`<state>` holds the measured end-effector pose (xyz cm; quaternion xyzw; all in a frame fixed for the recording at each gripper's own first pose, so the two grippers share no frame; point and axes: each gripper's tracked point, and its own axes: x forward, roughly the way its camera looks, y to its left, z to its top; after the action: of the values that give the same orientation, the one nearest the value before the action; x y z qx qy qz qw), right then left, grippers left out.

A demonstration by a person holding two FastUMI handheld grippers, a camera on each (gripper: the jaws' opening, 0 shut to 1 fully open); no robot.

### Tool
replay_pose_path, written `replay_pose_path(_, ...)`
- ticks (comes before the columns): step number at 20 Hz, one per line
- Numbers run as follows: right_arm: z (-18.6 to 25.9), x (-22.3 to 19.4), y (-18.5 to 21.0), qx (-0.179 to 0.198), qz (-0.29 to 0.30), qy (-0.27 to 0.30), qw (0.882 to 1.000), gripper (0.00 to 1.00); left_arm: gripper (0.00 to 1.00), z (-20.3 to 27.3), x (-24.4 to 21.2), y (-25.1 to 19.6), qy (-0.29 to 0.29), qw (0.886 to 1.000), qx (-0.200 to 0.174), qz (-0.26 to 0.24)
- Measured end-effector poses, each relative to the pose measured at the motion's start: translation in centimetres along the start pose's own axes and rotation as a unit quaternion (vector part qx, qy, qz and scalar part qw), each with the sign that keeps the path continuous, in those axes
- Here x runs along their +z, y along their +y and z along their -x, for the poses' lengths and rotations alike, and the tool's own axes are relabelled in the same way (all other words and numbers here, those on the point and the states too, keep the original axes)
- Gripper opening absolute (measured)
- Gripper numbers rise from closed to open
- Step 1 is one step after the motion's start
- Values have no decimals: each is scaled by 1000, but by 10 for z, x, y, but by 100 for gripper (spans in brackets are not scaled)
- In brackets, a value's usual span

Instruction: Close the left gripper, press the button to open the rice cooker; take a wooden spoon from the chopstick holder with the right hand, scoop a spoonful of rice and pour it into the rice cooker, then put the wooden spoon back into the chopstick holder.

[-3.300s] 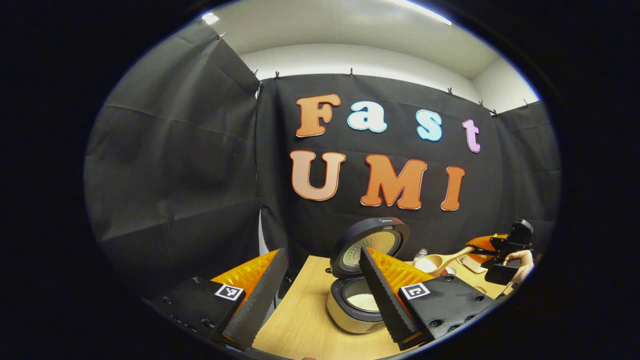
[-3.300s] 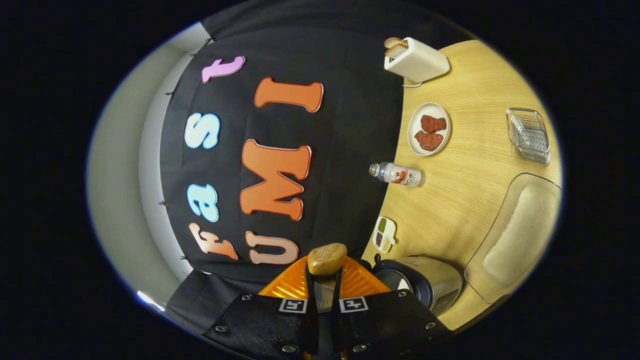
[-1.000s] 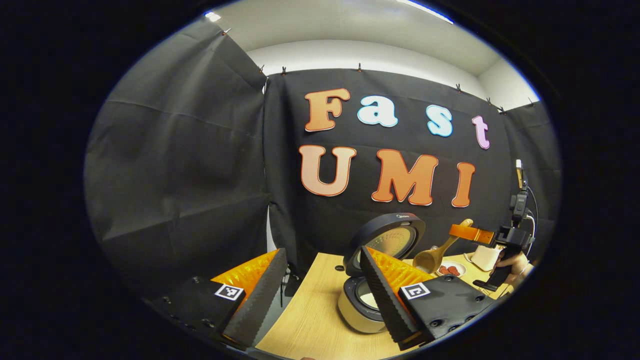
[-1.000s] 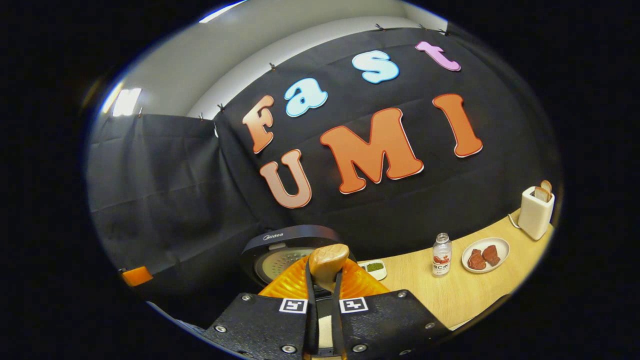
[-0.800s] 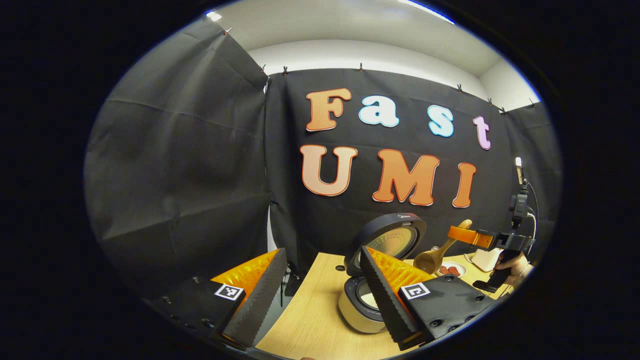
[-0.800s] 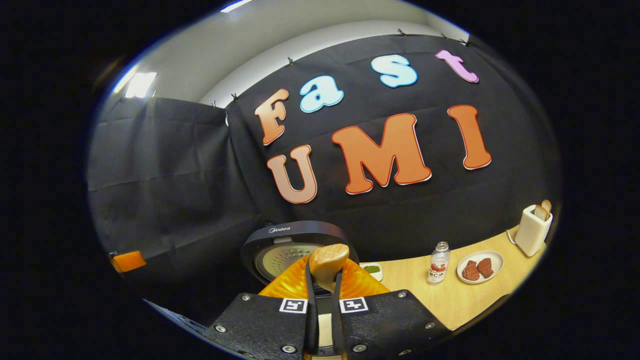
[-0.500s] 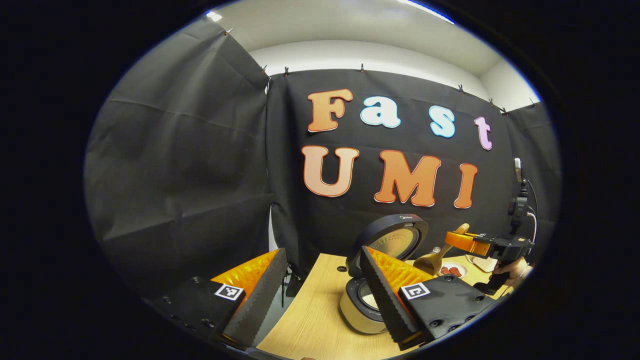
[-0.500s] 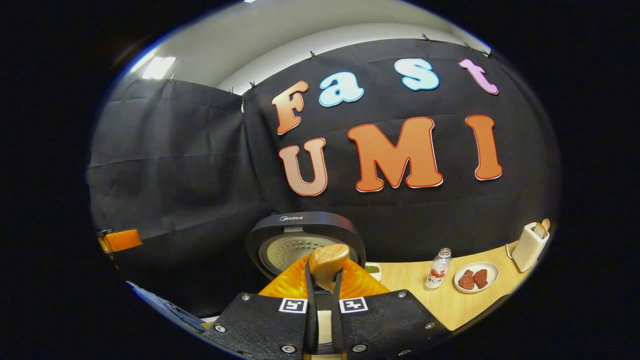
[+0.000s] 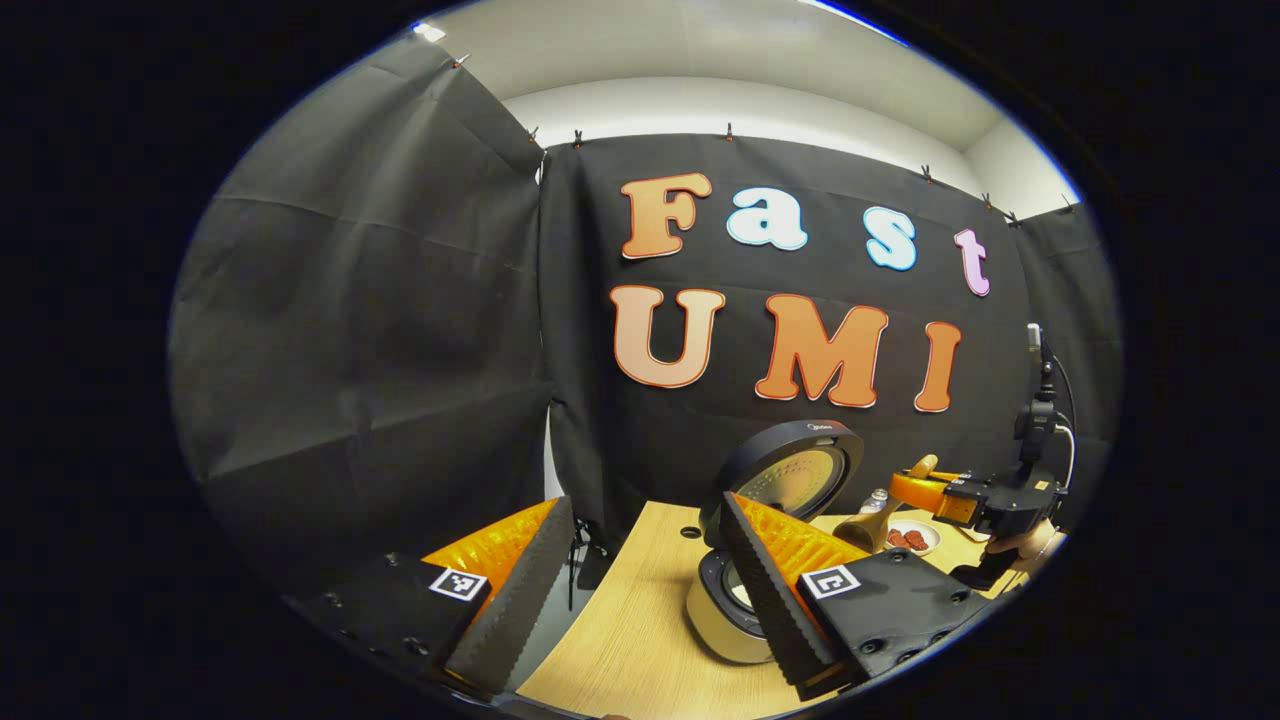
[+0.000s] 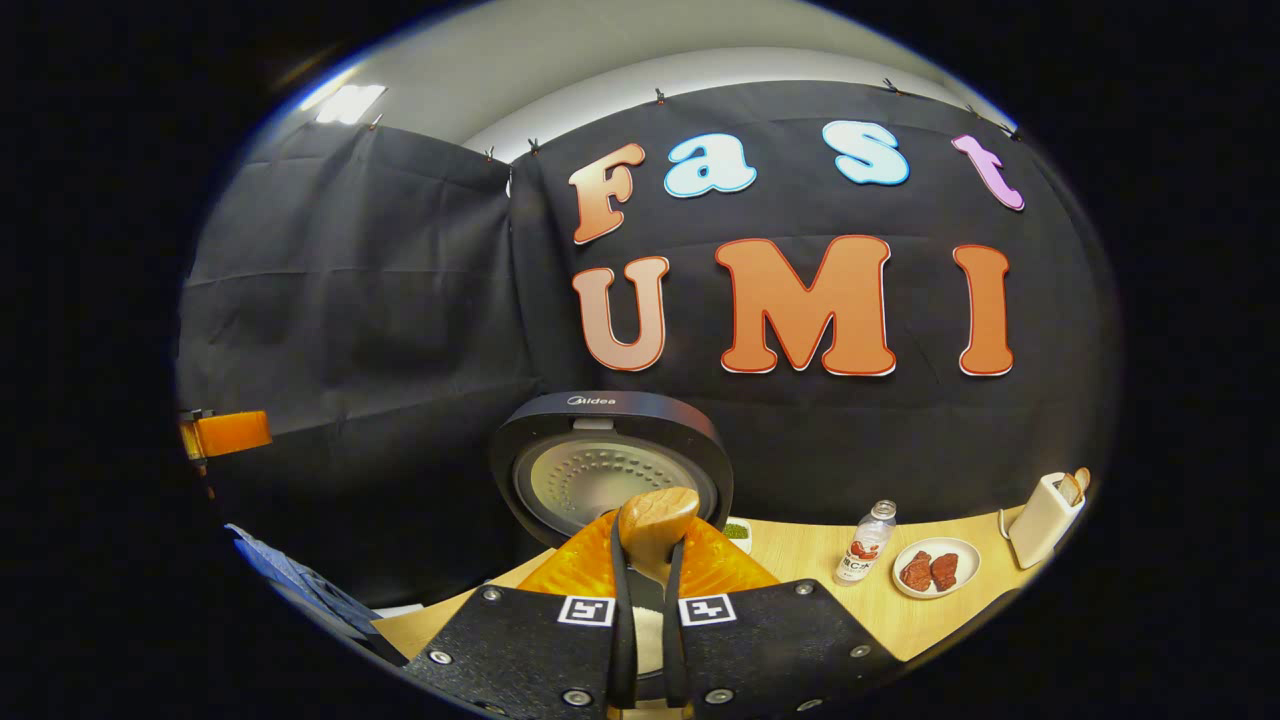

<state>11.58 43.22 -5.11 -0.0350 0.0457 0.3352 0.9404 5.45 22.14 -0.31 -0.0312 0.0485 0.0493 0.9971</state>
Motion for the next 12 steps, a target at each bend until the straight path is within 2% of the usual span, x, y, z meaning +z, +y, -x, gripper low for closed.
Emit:
replay_pose_path(5,12,15,-19,-13,-26,-15,999,9,95,2,10,-2,-12,1000,1,8)
replay_pose_path(7,21,22,-29,-20,-33,-20,999,9,98,3,14,-3,-18,1000,2,8)
replay_pose_path(12,50,32,-65,-50,-35,-30,998,9,96,5,22,-12,-32,999,-5,3)
